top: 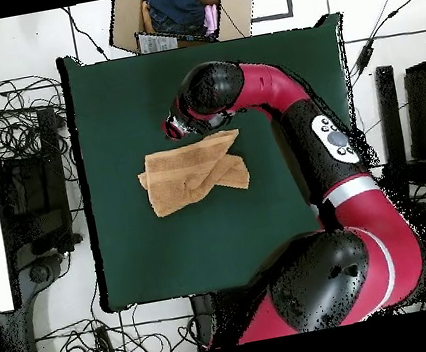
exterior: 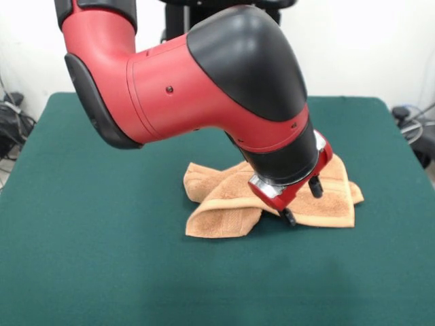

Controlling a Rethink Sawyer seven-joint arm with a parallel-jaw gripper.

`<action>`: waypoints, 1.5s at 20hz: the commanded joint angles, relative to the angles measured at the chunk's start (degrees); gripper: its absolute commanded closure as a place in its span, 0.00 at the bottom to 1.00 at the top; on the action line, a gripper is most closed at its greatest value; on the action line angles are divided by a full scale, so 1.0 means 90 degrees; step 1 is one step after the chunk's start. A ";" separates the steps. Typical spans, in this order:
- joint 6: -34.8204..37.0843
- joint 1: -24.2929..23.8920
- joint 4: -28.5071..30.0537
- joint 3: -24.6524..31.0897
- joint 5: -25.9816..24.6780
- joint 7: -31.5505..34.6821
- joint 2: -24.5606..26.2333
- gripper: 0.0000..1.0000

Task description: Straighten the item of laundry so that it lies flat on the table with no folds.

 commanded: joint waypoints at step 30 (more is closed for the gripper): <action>-0.1120 -0.0094 0.0641 0.0139 -0.0244 -0.0278 -0.0220 0.00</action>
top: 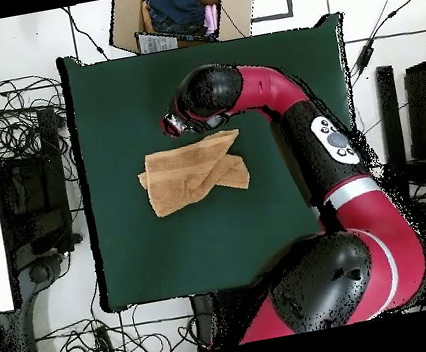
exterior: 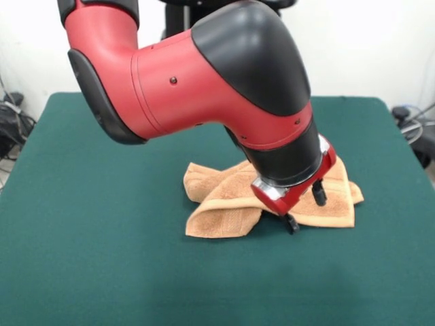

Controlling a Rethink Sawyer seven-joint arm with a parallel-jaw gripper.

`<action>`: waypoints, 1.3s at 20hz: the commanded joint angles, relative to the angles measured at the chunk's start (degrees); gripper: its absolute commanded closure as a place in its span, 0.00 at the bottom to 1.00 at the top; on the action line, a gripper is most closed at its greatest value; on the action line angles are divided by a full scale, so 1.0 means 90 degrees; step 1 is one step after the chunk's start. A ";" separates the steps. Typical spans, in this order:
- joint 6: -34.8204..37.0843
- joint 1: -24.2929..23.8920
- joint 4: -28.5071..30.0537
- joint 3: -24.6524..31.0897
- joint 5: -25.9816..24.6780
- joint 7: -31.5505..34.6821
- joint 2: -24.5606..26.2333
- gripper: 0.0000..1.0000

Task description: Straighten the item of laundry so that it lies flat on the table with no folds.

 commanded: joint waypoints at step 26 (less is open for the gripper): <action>0.0096 -0.0037 0.0241 0.0091 -0.0037 -0.0448 0.0085 0.00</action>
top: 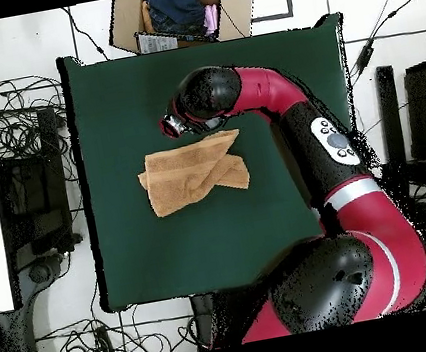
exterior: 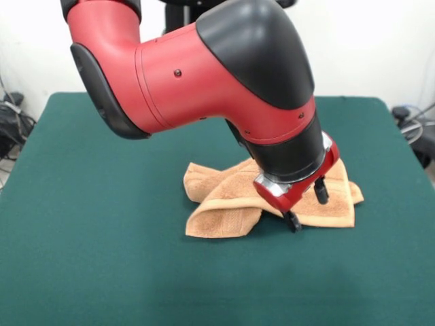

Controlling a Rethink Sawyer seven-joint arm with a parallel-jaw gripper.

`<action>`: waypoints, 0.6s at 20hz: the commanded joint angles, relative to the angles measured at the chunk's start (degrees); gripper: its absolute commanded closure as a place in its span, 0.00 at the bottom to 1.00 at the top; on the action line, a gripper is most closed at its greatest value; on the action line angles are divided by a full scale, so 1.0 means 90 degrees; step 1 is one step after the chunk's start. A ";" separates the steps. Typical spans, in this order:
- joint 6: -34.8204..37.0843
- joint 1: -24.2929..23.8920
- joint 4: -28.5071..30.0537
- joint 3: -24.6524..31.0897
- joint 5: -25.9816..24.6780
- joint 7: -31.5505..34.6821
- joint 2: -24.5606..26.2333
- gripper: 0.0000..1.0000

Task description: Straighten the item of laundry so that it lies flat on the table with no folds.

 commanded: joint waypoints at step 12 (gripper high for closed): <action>0.0444 -0.0003 0.0002 0.0114 0.0038 -0.0515 0.0284 0.00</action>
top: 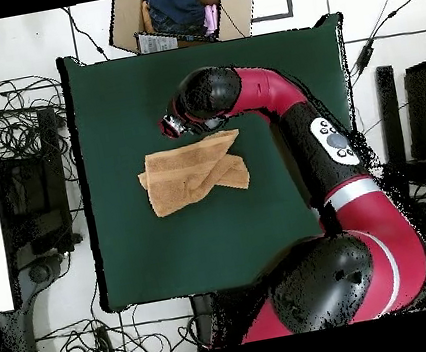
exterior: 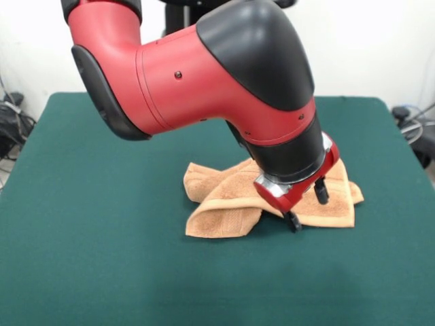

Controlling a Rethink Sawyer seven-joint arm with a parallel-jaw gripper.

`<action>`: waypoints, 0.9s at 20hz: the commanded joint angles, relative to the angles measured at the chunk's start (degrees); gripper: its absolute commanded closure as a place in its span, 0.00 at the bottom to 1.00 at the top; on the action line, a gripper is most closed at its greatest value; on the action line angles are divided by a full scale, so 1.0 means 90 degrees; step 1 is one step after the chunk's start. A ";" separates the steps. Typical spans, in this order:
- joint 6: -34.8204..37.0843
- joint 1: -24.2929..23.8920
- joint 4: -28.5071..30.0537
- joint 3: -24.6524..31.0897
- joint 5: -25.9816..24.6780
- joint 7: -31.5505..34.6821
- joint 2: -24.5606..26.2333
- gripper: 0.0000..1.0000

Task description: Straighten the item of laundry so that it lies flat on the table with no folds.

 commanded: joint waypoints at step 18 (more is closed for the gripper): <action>0.0958 0.0009 -0.0102 0.0122 0.0128 -0.0613 0.0417 0.00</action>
